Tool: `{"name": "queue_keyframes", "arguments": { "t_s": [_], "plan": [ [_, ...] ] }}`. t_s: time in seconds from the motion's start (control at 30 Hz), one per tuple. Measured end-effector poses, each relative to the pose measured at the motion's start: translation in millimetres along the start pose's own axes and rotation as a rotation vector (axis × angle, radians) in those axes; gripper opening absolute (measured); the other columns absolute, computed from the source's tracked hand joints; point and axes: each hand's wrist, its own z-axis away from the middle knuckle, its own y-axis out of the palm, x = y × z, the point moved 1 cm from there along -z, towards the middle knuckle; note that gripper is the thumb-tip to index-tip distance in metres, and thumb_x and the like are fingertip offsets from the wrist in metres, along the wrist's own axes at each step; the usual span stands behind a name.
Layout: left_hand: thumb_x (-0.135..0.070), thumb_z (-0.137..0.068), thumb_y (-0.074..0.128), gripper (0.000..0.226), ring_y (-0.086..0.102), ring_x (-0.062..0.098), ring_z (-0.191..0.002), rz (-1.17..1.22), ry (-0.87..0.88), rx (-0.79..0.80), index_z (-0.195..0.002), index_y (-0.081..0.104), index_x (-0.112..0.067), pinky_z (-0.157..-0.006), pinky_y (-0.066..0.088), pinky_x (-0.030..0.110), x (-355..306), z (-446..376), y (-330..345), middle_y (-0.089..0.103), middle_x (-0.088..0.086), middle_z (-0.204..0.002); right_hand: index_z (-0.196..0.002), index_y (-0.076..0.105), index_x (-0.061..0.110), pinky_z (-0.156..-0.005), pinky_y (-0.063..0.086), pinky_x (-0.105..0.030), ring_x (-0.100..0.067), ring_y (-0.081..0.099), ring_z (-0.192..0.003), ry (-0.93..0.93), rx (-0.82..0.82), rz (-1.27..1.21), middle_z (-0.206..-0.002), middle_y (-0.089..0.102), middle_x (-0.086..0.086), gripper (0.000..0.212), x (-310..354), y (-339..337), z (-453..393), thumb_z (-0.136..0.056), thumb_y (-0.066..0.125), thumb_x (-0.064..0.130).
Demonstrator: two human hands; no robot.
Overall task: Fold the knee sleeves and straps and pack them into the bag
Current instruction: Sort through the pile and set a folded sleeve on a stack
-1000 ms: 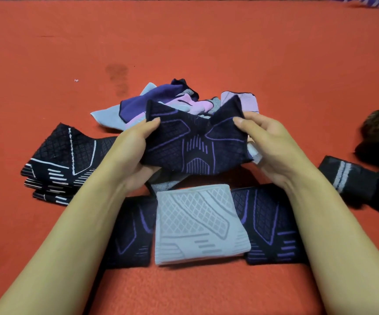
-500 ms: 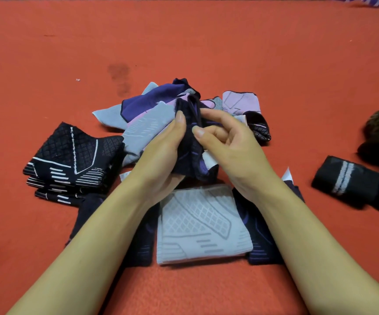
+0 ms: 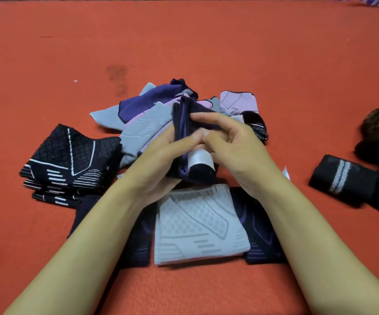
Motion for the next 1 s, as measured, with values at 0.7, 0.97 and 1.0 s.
{"name": "queue_keyframes", "arguments": {
  "t_s": [0.7, 0.97, 1.0],
  "plan": [
    [-0.028, -0.1, 0.07, 0.02, 0.076, 0.025, -0.1, -0.543, 0.055, -0.148, -0.117, 0.069, -0.018, -0.08, 0.064, 0.048, 9, 0, -14, 0.076, 0.003, -0.11, -0.088, 0.055, 0.018, -0.064, 0.036, -0.011, 0.006, 0.048, -0.064, -0.247, -0.459, 0.547, -0.071, 0.051, 0.015, 0.018, 5, -57, -9, -0.097, 0.07, 0.024],
    [-0.022, -0.111, 0.047, 0.03, 0.066, 0.015, -0.073, -0.36, 0.046, -0.037, -0.114, 0.07, -0.004, -0.056, 0.056, 0.027, 8, 3, -8, 0.068, 0.01, -0.093, -0.121, 0.068, 0.023, -0.093, 0.05, -0.018, 0.009, 0.065, -0.096, 0.078, -0.205, 0.512, -0.103, 0.074, 0.013, 0.033, 0, -75, -8, -0.099, 0.065, 0.047],
    [-0.024, -0.111, 0.048, 0.03, 0.065, 0.016, -0.069, -0.373, 0.069, -0.029, -0.112, 0.07, -0.003, -0.052, 0.054, 0.026, 6, 3, -8, 0.068, 0.012, -0.092, -0.124, 0.069, 0.024, -0.099, 0.053, -0.028, 0.0, 0.069, -0.105, 0.148, -0.081, 0.487, -0.111, 0.075, 0.01, 0.036, -1, -79, -5, -0.098, 0.065, 0.049]
  ]
}}
